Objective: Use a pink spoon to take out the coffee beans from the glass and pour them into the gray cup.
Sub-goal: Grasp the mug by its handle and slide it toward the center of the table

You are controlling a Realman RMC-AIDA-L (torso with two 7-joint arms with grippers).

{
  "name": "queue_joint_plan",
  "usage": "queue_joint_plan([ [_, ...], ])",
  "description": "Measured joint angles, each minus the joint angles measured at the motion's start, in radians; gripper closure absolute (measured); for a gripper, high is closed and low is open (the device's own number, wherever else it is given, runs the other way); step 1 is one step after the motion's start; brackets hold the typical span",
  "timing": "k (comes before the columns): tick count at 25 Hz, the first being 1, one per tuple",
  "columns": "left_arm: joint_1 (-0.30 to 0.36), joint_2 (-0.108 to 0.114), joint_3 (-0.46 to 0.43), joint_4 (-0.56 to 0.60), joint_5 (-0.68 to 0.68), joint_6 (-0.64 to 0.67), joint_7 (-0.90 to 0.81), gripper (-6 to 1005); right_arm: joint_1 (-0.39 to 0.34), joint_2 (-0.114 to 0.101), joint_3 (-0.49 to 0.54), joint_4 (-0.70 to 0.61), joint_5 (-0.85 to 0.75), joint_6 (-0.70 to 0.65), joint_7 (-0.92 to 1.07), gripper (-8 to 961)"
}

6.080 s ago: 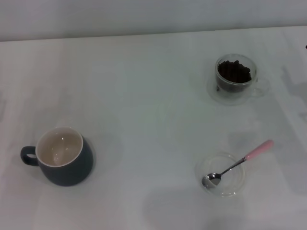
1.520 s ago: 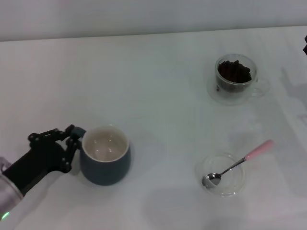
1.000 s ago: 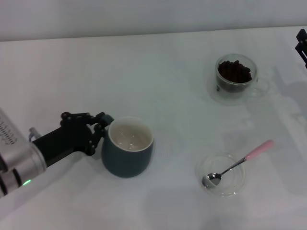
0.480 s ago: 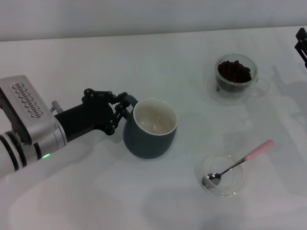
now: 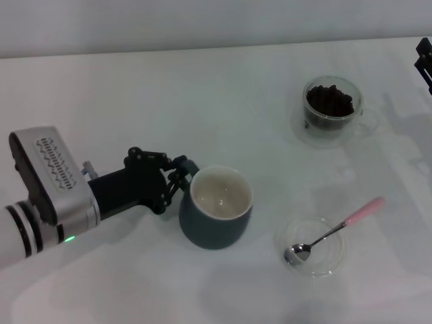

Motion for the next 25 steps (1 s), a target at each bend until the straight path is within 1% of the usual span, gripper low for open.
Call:
queue_joint_plan([
  [6, 0.033, 0.001, -0.003, 0.004, -0.008, -0.004, 0.028, 893, 0.004, 0.0, 0.0, 0.0, 0.0, -0.001, 0.0, 155],
  [9, 0.071, 0.004, -0.009, 0.035, -0.011, -0.003, 0.048, 891, 0.005, 0.0, 0.0, 0.0, 0.0, -0.002, 0.0, 156],
  [12, 0.09, 0.005, -0.012, 0.054, -0.014, -0.002, 0.057, 889, 0.006, 0.0, 0.0, 0.0, 0.0, -0.001, 0.0, 156],
  [18, 0.121, 0.005, -0.013, 0.066, -0.019, 0.005, 0.075, 830, 0.003, 0.0, 0.0, 0.0, 0.0, -0.004, 0.0, 158],
  [20, 0.126, 0.005, -0.013, 0.066, -0.022, 0.005, 0.075, 792, -0.001, 0.0, 0.0, 0.0, 0.0, -0.005, 0.0, 159],
  [25, 0.178, 0.008, -0.024, 0.068, -0.03, 0.04, 0.081, 692, -0.014, 0.0, -0.008, 0.0, 0.0, -0.004, 0.008, 160],
])
